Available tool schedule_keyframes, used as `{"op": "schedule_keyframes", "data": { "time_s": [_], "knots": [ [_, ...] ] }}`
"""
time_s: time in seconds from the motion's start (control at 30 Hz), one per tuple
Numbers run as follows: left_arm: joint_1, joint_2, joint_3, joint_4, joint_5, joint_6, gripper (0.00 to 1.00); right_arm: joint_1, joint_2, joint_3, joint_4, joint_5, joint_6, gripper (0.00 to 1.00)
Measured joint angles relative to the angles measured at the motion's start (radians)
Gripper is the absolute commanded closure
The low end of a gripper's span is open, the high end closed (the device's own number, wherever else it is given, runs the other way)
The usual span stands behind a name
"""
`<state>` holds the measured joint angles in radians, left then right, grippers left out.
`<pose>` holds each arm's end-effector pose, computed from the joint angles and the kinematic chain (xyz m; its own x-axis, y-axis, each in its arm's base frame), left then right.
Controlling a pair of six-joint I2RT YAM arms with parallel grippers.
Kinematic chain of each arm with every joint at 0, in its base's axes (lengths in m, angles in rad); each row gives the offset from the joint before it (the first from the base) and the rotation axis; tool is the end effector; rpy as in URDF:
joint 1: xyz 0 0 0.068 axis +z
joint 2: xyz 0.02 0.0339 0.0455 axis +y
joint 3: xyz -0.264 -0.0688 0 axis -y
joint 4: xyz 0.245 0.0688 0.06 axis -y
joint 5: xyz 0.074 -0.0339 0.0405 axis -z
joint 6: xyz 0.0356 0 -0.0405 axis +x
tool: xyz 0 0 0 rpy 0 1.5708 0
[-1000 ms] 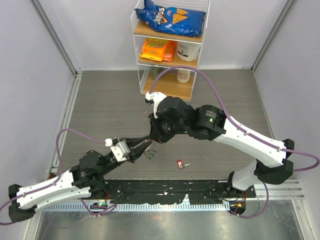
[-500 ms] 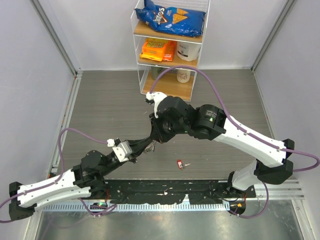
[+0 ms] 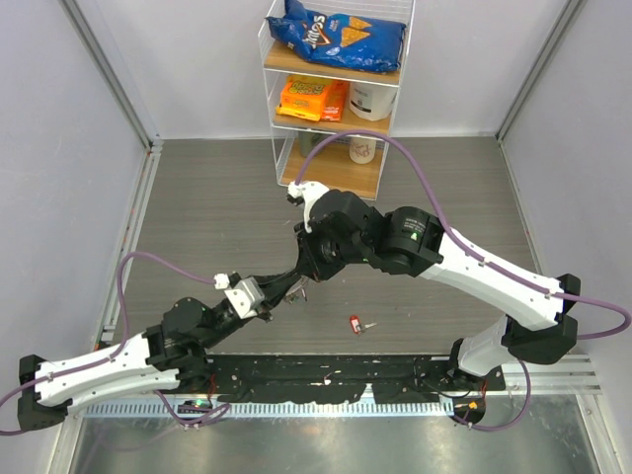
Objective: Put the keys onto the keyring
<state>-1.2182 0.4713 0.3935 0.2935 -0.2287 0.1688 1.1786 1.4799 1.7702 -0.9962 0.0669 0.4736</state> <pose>0.0559 -0.1285 0.2974 0.2136 -0.1066 -0.9711 0.8132 0.5702 0.1163 0.1157 0.2735 0.4330 -0.6323 -0.3381 -0.6970 -0.6901 0.6546 0.3085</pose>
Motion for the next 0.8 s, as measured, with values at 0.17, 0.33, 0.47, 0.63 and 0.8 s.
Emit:
{"op": "schedule_keyframes", "data": {
  "time_s": [0.17,0.33,0.47,0.63,0.8],
  "knots": [
    [0.000,0.024,0.013,-0.008,0.001,0.000,0.87,-0.003,0.000,-0.002,-0.002,0.003,-0.001,0.94],
    [0.000,0.035,0.015,-0.006,0.003,-0.003,0.83,-0.004,-0.001,-0.003,-0.005,0.003,-0.001,0.94],
    [0.000,0.035,0.016,-0.006,0.002,-0.003,0.79,-0.004,-0.001,-0.003,-0.005,0.003,-0.001,0.94],
    [0.000,0.034,0.015,-0.006,0.002,-0.004,0.71,-0.002,-0.001,-0.003,0.001,-0.004,0.000,0.94],
    [0.000,0.018,0.015,-0.006,0.002,-0.004,0.70,0.000,-0.001,-0.003,0.011,-0.011,0.000,0.94]
  ]
}}
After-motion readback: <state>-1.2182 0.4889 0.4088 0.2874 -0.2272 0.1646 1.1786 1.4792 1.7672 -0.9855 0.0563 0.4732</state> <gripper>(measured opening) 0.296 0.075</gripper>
